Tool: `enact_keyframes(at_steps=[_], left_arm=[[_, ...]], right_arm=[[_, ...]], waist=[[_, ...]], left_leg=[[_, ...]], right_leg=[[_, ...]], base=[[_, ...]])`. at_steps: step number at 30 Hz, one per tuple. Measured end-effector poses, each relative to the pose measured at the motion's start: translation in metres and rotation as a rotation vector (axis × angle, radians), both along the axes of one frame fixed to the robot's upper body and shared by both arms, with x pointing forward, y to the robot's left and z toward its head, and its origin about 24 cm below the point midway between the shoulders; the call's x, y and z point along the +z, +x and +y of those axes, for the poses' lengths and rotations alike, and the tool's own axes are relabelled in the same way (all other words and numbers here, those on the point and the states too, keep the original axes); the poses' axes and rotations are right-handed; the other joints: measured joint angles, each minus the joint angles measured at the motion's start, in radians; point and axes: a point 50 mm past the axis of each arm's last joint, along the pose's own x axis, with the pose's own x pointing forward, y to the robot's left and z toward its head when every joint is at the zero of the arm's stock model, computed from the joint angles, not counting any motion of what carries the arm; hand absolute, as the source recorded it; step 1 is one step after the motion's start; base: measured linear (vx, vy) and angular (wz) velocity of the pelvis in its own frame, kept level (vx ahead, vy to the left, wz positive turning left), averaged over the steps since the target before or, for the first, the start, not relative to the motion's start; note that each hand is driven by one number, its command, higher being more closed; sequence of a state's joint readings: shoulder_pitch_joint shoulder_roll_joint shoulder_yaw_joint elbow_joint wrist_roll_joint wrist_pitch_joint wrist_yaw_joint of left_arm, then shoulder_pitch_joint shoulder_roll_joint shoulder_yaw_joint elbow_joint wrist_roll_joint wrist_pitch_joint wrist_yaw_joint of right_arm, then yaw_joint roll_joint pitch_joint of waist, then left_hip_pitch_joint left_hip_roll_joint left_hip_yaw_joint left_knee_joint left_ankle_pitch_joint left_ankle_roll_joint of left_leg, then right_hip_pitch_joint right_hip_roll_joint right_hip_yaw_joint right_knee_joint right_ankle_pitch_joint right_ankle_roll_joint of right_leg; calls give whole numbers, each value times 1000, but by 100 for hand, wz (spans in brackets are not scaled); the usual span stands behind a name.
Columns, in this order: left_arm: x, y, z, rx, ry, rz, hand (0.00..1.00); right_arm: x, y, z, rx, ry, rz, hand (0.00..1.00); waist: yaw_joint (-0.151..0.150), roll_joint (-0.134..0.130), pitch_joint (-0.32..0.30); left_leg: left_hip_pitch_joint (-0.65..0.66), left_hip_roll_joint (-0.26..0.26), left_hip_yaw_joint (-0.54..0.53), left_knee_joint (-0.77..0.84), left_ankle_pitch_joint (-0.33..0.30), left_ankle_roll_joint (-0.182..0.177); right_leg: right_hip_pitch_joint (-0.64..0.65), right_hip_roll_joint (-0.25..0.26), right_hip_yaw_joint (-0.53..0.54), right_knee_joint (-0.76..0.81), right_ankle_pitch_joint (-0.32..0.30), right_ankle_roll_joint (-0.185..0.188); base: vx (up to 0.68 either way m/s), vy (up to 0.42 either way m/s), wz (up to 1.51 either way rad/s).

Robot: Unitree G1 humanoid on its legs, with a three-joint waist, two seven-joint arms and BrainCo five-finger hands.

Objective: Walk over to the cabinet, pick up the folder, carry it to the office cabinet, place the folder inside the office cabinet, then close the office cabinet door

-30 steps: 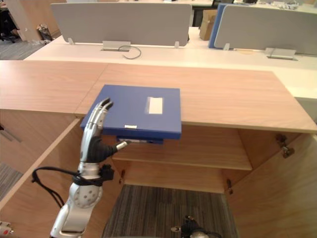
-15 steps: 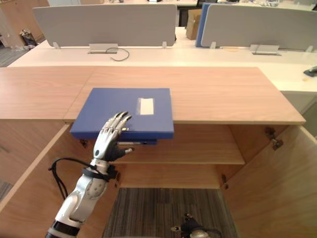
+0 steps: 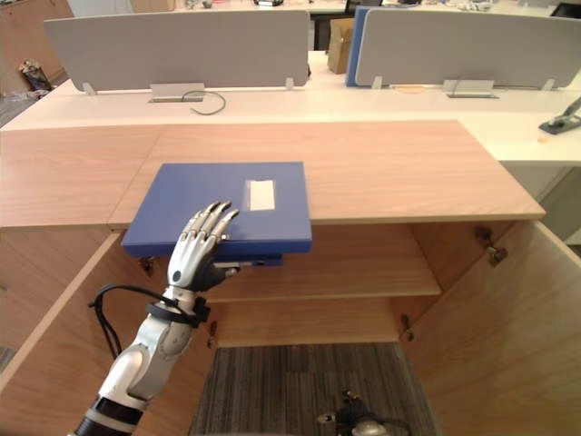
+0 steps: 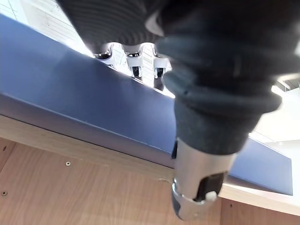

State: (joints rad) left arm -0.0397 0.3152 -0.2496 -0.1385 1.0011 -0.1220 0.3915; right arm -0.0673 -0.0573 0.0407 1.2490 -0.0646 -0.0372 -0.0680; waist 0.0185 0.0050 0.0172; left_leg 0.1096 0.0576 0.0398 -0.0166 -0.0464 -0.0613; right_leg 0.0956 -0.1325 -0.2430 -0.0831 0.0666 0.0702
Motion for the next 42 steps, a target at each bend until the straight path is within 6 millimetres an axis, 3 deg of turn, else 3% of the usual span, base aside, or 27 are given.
enact_keyframes(at_steps=[11, 12, 34, 38, 42], left_arm=[[9, 5, 4, 39, 77, -86, 0], [9, 5, 6, 42, 83, -86, 100], [5, 37, 34, 204, 188, -93, 100], [7, 37, 35, 212, 181, -100, 100], [28, 16, 21, 193, 25, -187, 100]], right_arm=[[0, 0, 0, 1, -1, 0, 0], [0, 0, 0, 2, -1, 0, 0], [0, 1, -2, 14, -14, -4, 0], [0, 1, -2, 15, -15, -4, 0], [0, -1, -4, -10, -15, -1, 0]], waist=[[-8, -1, 1], [-8, -1, 1], [-30, -5, 9], [-31, -5, 11], [-27, -8, 16]], left_leg=[[5, -8, 3, -13, 9, 6], [5, -8, 3, -14, 9, 6], [16, -7, 15, -18, 9, 5], [17, -7, 15, -18, 9, 5], [13, -6, 14, -16, 8, 5]], right_leg=[[-3, -7, 1, 0, 7, 4], [-3, -7, 1, 0, 7, 4], [-1, -5, 13, -1, 8, 5], [0, -4, 13, -1, 8, 5], [-1, -5, 22, 0, 8, 6]], base=[[-10, 12, 0], [0, 0, 0], [0, 0, -1], [0, 0, 0], [0, 0, 0]])
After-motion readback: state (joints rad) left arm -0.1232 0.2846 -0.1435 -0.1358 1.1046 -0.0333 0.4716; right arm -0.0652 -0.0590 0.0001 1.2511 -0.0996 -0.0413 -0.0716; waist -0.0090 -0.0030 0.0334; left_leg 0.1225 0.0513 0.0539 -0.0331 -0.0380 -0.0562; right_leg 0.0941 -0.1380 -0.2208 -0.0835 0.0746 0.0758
